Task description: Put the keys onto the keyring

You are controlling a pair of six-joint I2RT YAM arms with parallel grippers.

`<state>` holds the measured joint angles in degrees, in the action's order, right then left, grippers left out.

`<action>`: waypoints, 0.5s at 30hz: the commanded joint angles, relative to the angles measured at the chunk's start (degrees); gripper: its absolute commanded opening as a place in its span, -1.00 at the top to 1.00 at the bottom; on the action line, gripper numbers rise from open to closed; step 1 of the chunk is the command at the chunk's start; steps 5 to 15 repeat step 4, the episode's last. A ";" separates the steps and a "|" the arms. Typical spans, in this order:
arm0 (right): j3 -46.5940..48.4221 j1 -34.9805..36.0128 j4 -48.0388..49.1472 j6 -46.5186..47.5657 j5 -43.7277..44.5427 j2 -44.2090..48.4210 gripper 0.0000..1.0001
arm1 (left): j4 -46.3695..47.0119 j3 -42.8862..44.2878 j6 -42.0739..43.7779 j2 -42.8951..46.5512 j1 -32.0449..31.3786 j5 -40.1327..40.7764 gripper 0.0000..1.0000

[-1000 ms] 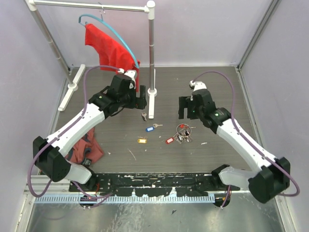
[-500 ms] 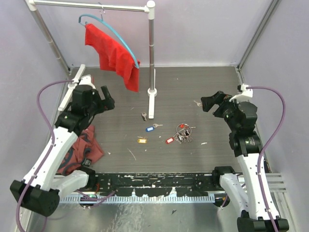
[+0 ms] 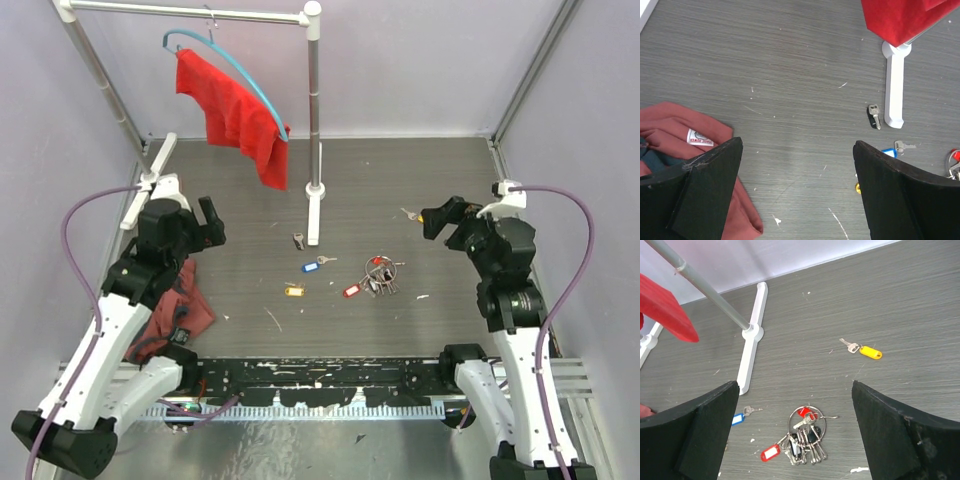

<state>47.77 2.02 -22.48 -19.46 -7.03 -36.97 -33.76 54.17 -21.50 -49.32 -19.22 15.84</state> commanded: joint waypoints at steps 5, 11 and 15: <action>0.33 -0.26 2.04 0.44 4.55 0.39 -1.00 | 0.96 -1.38 1.36 1.84 0.04 0.25 -0.96; 0.33 -0.26 2.04 0.44 4.55 0.39 -1.00 | 0.96 -1.38 1.36 1.84 0.04 0.25 -0.96; 0.33 -0.26 2.04 0.44 4.55 0.39 -1.00 | 0.96 -1.38 1.36 1.84 0.04 0.25 -0.96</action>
